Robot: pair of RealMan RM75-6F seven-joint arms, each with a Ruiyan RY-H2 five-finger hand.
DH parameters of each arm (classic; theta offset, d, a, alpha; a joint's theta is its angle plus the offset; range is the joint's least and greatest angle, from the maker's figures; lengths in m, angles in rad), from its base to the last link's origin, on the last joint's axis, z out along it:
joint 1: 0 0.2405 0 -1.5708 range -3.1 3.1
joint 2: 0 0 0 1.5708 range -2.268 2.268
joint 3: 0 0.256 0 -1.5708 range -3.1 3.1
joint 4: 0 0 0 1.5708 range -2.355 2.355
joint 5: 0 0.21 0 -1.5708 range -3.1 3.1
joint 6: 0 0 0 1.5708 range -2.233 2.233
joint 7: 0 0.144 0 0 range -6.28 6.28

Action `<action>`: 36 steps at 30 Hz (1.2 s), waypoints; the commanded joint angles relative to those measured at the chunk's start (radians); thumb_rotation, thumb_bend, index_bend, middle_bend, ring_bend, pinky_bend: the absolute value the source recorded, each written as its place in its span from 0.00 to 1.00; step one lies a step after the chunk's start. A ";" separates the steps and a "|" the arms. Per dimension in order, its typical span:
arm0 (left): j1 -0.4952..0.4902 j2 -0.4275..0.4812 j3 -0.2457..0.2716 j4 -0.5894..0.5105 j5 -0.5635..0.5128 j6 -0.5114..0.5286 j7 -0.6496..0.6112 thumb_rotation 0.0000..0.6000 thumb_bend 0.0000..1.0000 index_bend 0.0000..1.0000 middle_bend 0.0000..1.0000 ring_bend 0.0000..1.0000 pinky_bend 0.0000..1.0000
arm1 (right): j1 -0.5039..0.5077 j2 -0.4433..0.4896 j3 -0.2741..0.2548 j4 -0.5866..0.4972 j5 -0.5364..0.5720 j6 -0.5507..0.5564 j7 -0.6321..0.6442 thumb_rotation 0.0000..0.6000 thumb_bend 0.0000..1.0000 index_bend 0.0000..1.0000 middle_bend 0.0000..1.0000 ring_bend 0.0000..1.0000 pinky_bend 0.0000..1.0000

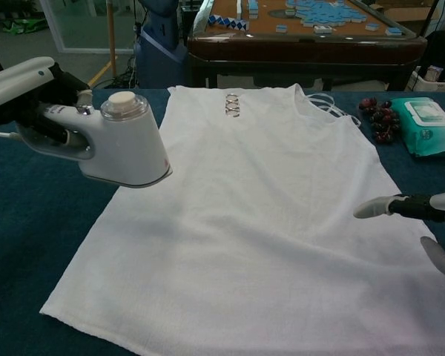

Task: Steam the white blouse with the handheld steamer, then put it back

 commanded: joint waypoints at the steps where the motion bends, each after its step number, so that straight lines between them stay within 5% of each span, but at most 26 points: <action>1: -0.008 -0.016 0.007 -0.017 -0.002 -0.008 0.029 1.00 0.20 0.87 0.77 0.68 0.64 | 0.012 -0.032 -0.005 0.030 0.017 -0.015 -0.022 0.83 0.81 0.00 0.07 0.00 0.00; 19: -0.034 -0.167 0.077 0.063 0.080 -0.009 0.094 1.00 0.20 0.87 0.77 0.68 0.64 | 0.034 -0.153 -0.037 0.178 0.044 -0.020 -0.039 0.82 0.78 0.00 0.07 0.00 0.00; 36: -0.045 -0.275 0.106 0.314 0.121 -0.005 0.047 1.00 0.20 0.87 0.77 0.68 0.64 | 0.030 -0.168 -0.063 0.193 0.045 0.018 -0.048 0.82 0.78 0.00 0.07 0.00 0.00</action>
